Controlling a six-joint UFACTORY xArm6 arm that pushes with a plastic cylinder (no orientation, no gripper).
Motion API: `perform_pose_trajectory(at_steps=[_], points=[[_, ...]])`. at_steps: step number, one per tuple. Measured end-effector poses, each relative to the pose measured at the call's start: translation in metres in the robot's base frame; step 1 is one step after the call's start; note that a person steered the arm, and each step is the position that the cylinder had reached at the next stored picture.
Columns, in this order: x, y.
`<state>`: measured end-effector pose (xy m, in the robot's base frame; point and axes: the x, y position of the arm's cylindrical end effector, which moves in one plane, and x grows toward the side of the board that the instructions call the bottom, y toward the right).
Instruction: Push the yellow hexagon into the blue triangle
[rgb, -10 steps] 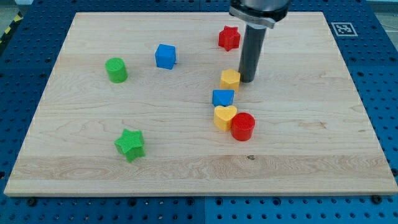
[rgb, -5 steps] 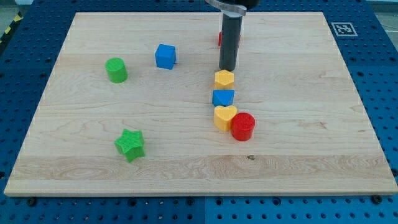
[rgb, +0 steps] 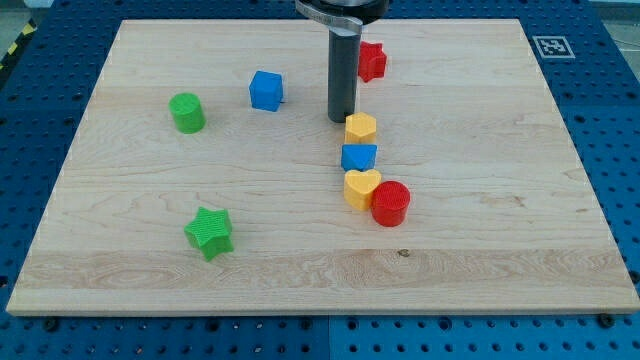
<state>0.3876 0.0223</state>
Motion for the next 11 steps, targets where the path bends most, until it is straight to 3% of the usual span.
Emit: perform_pose_trajectory(at_steps=[9, 11], points=[[0.018, 0.018], [-0.006, 0.042]])
